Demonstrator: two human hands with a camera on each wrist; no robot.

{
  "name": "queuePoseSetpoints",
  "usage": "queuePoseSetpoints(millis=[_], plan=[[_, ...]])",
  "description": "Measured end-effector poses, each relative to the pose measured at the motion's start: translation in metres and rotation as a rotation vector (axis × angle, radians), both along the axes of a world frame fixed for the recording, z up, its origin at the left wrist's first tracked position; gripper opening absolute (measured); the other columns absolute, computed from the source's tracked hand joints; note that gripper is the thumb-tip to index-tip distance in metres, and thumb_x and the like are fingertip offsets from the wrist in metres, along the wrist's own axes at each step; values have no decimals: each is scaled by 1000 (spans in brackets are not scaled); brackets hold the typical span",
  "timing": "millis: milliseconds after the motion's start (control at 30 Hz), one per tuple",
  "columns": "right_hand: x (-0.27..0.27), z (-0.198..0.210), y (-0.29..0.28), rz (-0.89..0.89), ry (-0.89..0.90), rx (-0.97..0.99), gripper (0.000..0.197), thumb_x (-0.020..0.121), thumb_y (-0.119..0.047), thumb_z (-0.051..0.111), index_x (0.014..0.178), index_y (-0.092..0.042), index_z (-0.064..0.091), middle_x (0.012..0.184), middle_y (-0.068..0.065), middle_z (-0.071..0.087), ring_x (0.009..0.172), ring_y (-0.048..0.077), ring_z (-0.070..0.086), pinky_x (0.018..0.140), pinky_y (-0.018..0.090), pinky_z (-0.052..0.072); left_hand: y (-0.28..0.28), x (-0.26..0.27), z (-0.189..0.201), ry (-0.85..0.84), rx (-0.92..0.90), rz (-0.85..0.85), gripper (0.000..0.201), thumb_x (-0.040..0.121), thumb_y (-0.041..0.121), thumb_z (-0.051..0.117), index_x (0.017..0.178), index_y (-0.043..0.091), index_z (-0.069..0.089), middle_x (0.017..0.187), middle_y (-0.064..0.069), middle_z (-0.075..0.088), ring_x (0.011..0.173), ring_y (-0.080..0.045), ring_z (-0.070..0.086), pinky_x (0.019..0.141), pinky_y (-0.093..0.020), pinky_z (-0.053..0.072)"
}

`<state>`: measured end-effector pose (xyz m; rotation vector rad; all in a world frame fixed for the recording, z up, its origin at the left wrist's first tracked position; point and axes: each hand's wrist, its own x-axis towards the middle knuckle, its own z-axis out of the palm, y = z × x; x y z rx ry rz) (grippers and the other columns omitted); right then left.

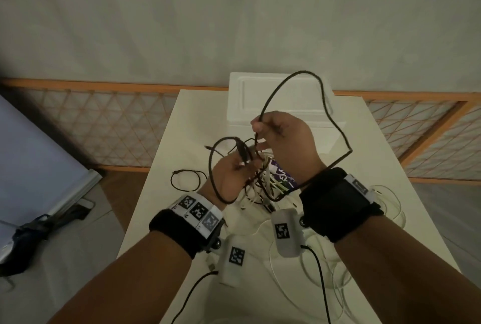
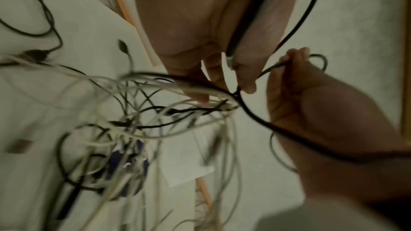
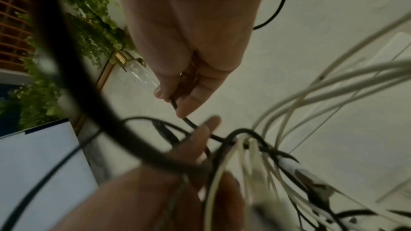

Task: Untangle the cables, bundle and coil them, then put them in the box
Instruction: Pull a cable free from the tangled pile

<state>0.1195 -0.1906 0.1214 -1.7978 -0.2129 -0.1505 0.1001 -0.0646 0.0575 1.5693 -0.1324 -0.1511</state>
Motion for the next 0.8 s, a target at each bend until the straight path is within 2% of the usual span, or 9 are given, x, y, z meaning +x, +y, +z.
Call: queuePoseSetpoints(millis=[67,133,200,267,333,400,533,667,800], plan=[[-4,-8,1,9,-22,1,15,88,-9,64,83,-23,65,73,-3,63,62,16,62,66,36,58,1,5,11,-92,123,12,16,93,12,59,82,23,65,69,17,69,68,1,62,68,-18,48],[-4,-20,-1,-17,-92,-7,16,87,-12,66,93,-25,61,78,-3,64,68,15,63,69,31,56,5,10,16,-121,143,39,12,89,24,64,78,20,68,74,4,71,76,-14,68,75,-30,54],[-5,-38,-4,-28,-110,-43,23,85,-11,68,101,-23,58,81,1,64,72,12,62,70,26,53,10,13,21,-78,4,90,10,90,14,62,83,12,69,73,-1,72,73,-17,69,73,-30,58],[-8,-61,-5,12,-60,-154,17,84,-9,68,96,-18,61,82,0,65,74,14,62,70,26,51,15,17,28,-60,-82,121,16,92,2,55,86,9,68,70,2,71,66,-13,67,69,-26,57],[-12,-83,-7,67,-37,-318,10,83,-9,68,92,-10,67,87,-2,65,78,9,58,72,19,45,20,19,36,-84,-77,138,20,93,-1,52,86,11,67,70,4,72,62,-8,65,64,-22,55],[-12,-99,-13,107,-23,-482,16,85,-8,65,100,-9,69,95,-2,65,86,5,55,76,10,37,23,19,48,-99,-118,143,20,93,-1,52,87,11,67,70,4,71,61,-8,64,63,-21,54],[-5,-101,-26,139,88,-780,25,87,-15,61,112,-18,66,107,0,65,101,16,59,85,23,43,27,21,65,-97,-297,154,19,94,0,50,88,9,66,70,2,71,61,-8,64,62,-21,54],[2,-80,-22,155,-3,-785,38,85,-31,67,120,-19,60,112,4,61,105,20,56,89,29,43,19,19,63,-8,-465,128,18,96,4,47,92,7,63,73,1,72,59,-8,64,62,-20,55],[5,-61,-9,213,-59,-773,18,93,-24,56,95,-9,67,90,4,61,88,22,58,74,26,38,15,23,54,57,-569,79,21,98,6,41,96,9,62,81,1,74,63,-7,65,67,-20,55]])
